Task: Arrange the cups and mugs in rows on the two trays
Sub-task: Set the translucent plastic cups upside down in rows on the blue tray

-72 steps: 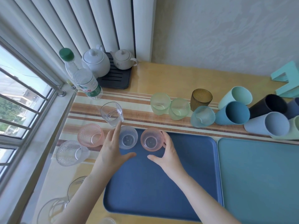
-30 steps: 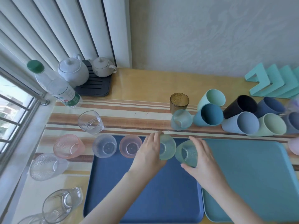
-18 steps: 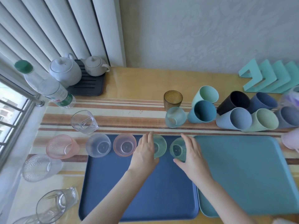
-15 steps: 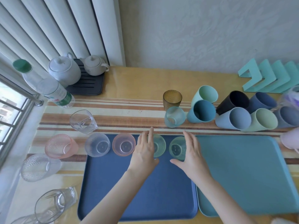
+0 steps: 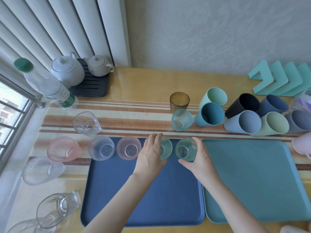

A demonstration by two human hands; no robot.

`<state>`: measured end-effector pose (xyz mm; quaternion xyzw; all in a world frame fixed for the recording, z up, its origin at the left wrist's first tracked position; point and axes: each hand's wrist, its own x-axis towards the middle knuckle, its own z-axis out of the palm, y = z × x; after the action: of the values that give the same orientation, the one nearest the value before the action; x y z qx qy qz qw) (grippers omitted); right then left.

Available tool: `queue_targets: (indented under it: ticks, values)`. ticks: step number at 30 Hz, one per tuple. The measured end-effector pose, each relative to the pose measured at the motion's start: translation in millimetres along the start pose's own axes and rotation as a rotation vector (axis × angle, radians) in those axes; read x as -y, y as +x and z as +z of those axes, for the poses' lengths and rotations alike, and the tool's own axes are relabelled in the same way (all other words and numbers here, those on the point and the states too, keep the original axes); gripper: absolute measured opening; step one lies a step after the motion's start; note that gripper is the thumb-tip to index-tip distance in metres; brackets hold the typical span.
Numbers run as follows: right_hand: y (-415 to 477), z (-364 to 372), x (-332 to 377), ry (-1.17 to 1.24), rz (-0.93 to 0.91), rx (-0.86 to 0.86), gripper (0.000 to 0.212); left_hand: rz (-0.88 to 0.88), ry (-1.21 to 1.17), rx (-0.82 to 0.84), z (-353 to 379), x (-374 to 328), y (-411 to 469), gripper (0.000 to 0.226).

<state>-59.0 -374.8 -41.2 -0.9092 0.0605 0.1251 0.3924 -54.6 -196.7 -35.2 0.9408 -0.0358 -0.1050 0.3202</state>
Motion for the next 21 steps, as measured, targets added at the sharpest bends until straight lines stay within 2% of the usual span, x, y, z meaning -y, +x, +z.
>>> queue_targets:
  ticks: [15, 18, 21]
  values:
    - [1.5, -7.1, -0.8, 0.014, -0.006, 0.061, 0.088, 0.027, -0.001, 0.015, 2.4, -0.7, 0.8, 0.081]
    - [-3.2, -7.9, 2.8, -0.118, -0.022, 0.044, 0.105, 0.053, -0.009, 0.012, 1.5, -0.4, -1.3, 0.091]
    - [-12.9, -7.0, 13.5, -0.265, -0.133, -0.073, 0.11, 0.127, -0.025, -0.037, -10.8, 3.0, -11.3, 0.094]
